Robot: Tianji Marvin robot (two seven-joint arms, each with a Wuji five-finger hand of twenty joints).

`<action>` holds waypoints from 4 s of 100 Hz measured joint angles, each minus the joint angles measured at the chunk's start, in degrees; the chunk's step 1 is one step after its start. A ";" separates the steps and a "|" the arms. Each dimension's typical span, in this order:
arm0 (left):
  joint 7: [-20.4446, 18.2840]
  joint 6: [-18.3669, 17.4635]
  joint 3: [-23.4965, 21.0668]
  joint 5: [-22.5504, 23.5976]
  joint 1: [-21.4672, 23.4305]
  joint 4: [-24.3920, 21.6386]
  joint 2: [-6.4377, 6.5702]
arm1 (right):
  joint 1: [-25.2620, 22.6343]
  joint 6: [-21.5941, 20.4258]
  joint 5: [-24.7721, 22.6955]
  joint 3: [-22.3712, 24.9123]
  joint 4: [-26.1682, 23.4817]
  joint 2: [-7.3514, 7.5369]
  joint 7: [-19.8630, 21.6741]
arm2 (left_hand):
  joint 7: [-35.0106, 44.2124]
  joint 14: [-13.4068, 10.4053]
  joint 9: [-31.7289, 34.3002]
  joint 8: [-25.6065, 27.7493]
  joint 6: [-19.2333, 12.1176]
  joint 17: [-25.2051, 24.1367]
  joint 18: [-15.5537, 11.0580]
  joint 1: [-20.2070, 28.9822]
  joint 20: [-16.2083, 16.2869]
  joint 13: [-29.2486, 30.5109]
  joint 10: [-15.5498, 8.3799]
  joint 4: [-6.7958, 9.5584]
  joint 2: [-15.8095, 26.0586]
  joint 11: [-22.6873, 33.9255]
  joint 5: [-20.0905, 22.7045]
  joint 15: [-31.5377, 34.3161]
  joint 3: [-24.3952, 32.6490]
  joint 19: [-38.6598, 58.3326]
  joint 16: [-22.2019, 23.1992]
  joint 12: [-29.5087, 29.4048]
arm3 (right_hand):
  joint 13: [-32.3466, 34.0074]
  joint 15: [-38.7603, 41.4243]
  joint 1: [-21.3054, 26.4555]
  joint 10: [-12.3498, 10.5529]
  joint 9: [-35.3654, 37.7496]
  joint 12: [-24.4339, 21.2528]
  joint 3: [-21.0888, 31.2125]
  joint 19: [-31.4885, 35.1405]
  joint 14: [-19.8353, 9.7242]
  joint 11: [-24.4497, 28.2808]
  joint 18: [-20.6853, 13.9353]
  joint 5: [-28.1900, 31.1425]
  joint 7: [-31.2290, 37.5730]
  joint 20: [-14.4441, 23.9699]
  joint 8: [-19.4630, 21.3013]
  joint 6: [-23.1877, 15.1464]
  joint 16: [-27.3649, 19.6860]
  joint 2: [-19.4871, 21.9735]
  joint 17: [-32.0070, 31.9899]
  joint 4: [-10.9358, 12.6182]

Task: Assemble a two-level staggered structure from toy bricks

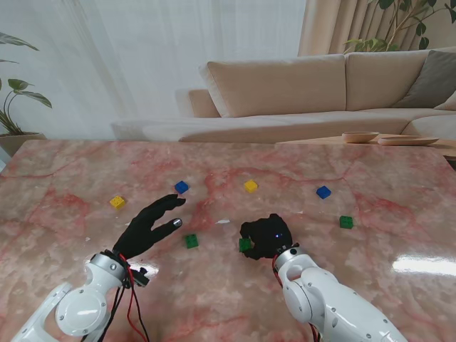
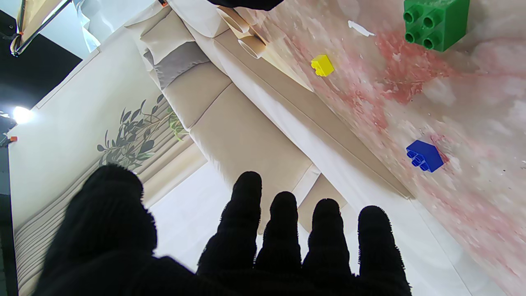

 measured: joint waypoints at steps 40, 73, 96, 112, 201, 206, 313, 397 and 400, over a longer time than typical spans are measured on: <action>0.35 0.17 -0.33 0.40 0.31 -0.32 0.01 | 1.75 0.94 -0.22 -1.33 1.37 -0.01 2.10 | -0.01 0.00 0.00 0.00 0.00 0.00 0.00 1.61 0.00 0.00 -0.07 -0.01 0.01 0.00 0.00 0.00 0.00 0.00 0.00 0.00 | -5.07 -0.73 -0.06 0.50 -6.82 -5.14 -0.05 -0.08 0.29 0.05 0.00 -1.49 -2.76 0.00 0.08 0.67 0.00 2.36 -2.07 0.00; 0.32 0.55 -0.49 0.40 0.70 -0.95 0.01 | 0.63 2.09 -0.91 -0.31 -0.84 0.43 5.93 | -0.02 0.00 0.00 0.00 0.00 0.00 0.01 1.61 0.00 0.00 -0.07 -0.07 0.02 0.00 0.01 0.00 0.00 0.00 0.00 0.00 | -11.98 -2.93 -3.48 1.74 -17.08 -9.11 -11.38 -3.14 0.46 -0.80 -0.98 -6.82 -12.54 0.00 3.89 4.60 -0.02 7.10 -6.33 7.78; -0.90 3.75 -1.15 0.56 2.75 -5.59 0.25 | -1.81 1.33 -0.09 2.39 -3.66 0.52 7.36 | -0.08 0.00 0.00 0.00 0.00 0.00 0.03 1.61 0.00 0.00 -0.07 -0.07 0.02 0.00 0.01 0.00 0.00 0.00 0.00 -0.01 | -18.84 -9.02 -9.08 4.31 -26.13 -14.85 -11.12 -8.15 1.63 -5.16 -1.73 -12.10 -20.93 0.00 2.24 9.11 -4.26 7.10 -9.97 9.43; -1.13 3.41 -1.02 0.59 2.42 -5.33 0.29 | -5.99 0.61 -1.01 7.01 -8.45 0.45 7.04 | -0.08 0.00 0.00 0.00 0.00 0.00 0.03 1.61 0.00 0.00 -0.07 -0.08 0.02 0.00 0.01 0.00 -0.01 0.00 -0.01 -0.01 | -19.87 -15.50 -11.89 6.09 -28.82 -21.56 -10.39 -14.52 2.35 -11.01 -1.98 -13.96 -26.10 -2.21 -1.67 11.18 -8.62 8.97 -10.94 9.63; -8.74 13.45 5.83 17.38 -9.39 0.56 3.09 | -21.35 -3.76 0.80 20.77 -22.40 -1.02 -2.72 | 0.21 1.02 -5.97 -0.86 4.24 -1.66 0.29 -0.33 17.78 -6.28 0.88 -8.20 -28.52 0.64 -4.71 2.70 28.82 -11.96 12.20 10.34 | -20.44 -41.89 -13.98 8.68 -28.79 -37.60 -9.52 -32.37 4.55 -24.81 -1.39 -14.95 -30.12 -19.17 -8.64 12.91 -22.42 12.77 -12.04 10.03; -8.68 13.82 6.80 18.36 -10.39 1.76 3.14 | -21.50 -3.85 0.87 20.90 -22.43 -1.06 -2.97 | 1.10 1.02 -5.97 -0.74 4.24 -1.67 0.09 -0.33 18.33 -6.30 0.88 -8.20 -29.54 0.64 -5.30 3.31 30.69 -12.04 12.76 10.93 | -20.44 -42.23 -13.98 8.69 -28.79 -37.60 -9.52 -32.37 4.56 -24.81 -1.39 -14.95 -30.12 -19.19 -8.66 12.93 -22.43 12.77 -12.05 10.03; -0.51 12.62 18.05 22.89 -19.64 20.48 2.80 | -22.36 -5.26 3.63 21.54 -22.14 -1.32 -2.50 | 32.63 1.36 -5.97 24.61 -2.24 -2.29 -0.27 -3.26 23.03 -7.14 0.72 -11.12 -33.88 3.65 -10.22 7.00 39.24 -14.05 15.76 15.27 | -20.44 -42.41 -13.96 8.73 -28.75 -37.67 -9.52 -32.39 5.30 -24.84 -1.38 -14.95 -30.12 -19.84 -9.39 13.37 -22.43 12.93 -12.10 10.03; 8.31 10.76 21.89 20.44 -22.42 27.43 0.69 | -22.81 -5.60 3.83 21.92 -22.63 -1.28 -1.58 | 44.13 1.41 0.09 26.17 -11.65 -1.64 -0.60 8.95 20.50 -5.42 -1.02 -13.74 -31.13 11.90 0.22 12.41 43.16 -7.93 15.77 15.71 | -20.44 -42.41 -13.96 8.73 -28.74 -37.67 -9.52 -32.39 5.33 -24.84 -1.35 -14.95 -30.12 -19.92 -10.06 13.37 -22.43 14.21 -12.13 10.03; 8.78 10.61 22.05 20.27 -22.52 27.68 0.59 | -22.83 -5.60 3.82 21.94 -22.64 -1.27 -1.57 | 44.13 1.41 0.09 25.65 -11.67 -1.63 -0.60 8.95 20.38 -5.26 -1.06 -13.74 -31.13 12.09 0.21 12.42 43.16 -7.88 15.77 15.71 | -20.44 -42.41 -13.96 8.73 -28.74 -37.68 -9.52 -32.39 5.33 -24.84 -1.35 -14.95 -30.12 -19.92 -10.06 13.37 -22.43 14.22 -12.16 10.03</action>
